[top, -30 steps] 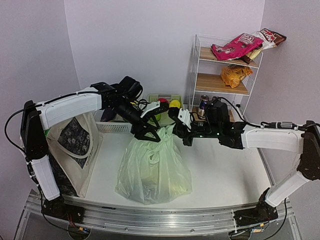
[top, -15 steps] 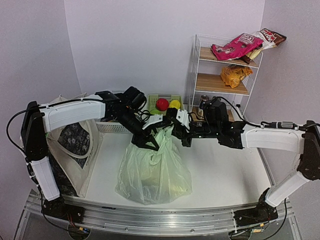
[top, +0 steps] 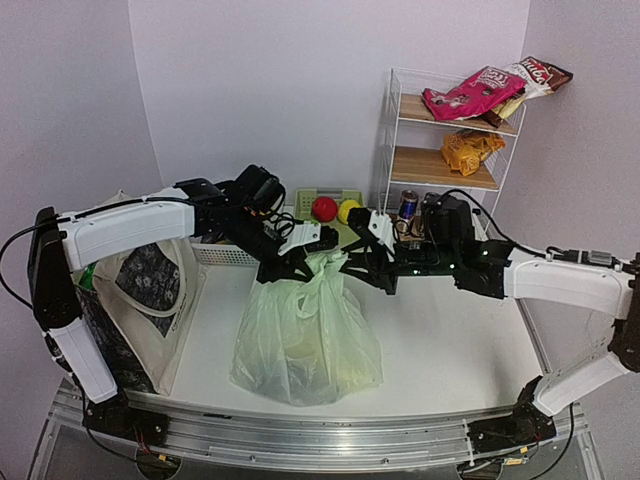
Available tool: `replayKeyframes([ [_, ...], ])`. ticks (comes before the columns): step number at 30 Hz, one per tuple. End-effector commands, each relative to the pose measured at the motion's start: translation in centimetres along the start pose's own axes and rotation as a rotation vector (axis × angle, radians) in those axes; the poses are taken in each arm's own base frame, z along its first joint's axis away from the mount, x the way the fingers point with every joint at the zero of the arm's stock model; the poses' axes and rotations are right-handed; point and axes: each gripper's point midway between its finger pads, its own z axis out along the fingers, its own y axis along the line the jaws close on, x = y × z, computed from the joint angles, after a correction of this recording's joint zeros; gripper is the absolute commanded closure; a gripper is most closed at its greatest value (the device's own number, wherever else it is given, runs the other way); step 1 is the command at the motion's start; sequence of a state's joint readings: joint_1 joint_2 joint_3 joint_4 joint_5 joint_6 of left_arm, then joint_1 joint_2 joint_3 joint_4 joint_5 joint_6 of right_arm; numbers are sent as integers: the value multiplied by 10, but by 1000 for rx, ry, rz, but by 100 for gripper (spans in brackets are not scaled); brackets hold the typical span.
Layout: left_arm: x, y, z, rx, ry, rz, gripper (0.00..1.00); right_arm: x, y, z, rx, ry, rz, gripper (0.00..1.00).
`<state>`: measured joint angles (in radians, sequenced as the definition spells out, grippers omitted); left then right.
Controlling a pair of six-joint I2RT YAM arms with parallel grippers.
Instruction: Place the mixed food into the grocery bags and tie them
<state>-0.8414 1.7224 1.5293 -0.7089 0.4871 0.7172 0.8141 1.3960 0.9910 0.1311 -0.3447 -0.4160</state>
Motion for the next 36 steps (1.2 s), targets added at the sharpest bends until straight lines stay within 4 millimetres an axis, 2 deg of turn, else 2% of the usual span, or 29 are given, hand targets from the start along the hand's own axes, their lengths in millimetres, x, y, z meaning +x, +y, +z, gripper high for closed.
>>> replayKeyframes([
  [1, -18, 18, -26, -151, -46, 137, 100, 1, 17, -25, -56, 97, 235, 31],
  [3, -22, 20, -28, -168, -59, 157, 100, 5, 21, -33, -50, 104, 300, 21],
  [5, -23, 21, -27, -181, -56, 164, 100, 1, 23, -40, -41, 90, 351, 14],
  [7, -23, 22, -26, -196, -49, 159, 100, -14, 21, -44, -43, 58, 408, 13],
  [9, -24, 23, -26, -212, -50, 152, 100, -27, 6, -43, 19, 39, 486, 12],
  [11, -28, 24, -27, -229, -64, 153, 100, -26, -8, -34, 85, 39, 533, 11],
  [13, -31, 23, -28, -242, -79, 156, 100, -22, -11, -19, 71, 24, 540, 10],
  [16, -33, 21, -29, -252, -89, 156, 100, -35, -11, -2, 6, -80, 509, 9],
  [19, -33, 19, -29, -255, -95, 166, 100, -45, -6, 6, -51, -142, 456, 8],
  [28, -34, 16, -29, -266, -114, 195, 100, -18, -18, 46, -38, -98, 407, 9],
  [30, -35, 15, -30, -262, -118, 198, 100, -10, -21, 51, -20, -83, 395, 12],
  [32, -36, 11, -31, -251, -126, 205, 100, 0, -23, 54, 5, -66, 391, 20],
  [34, -38, 6, -32, -232, -139, 215, 100, 6, -24, 57, 14, -55, 354, 36],
  [36, -38, 2, -33, -219, -147, 226, 100, 11, -25, 60, 17, -46, 352, 58],
])
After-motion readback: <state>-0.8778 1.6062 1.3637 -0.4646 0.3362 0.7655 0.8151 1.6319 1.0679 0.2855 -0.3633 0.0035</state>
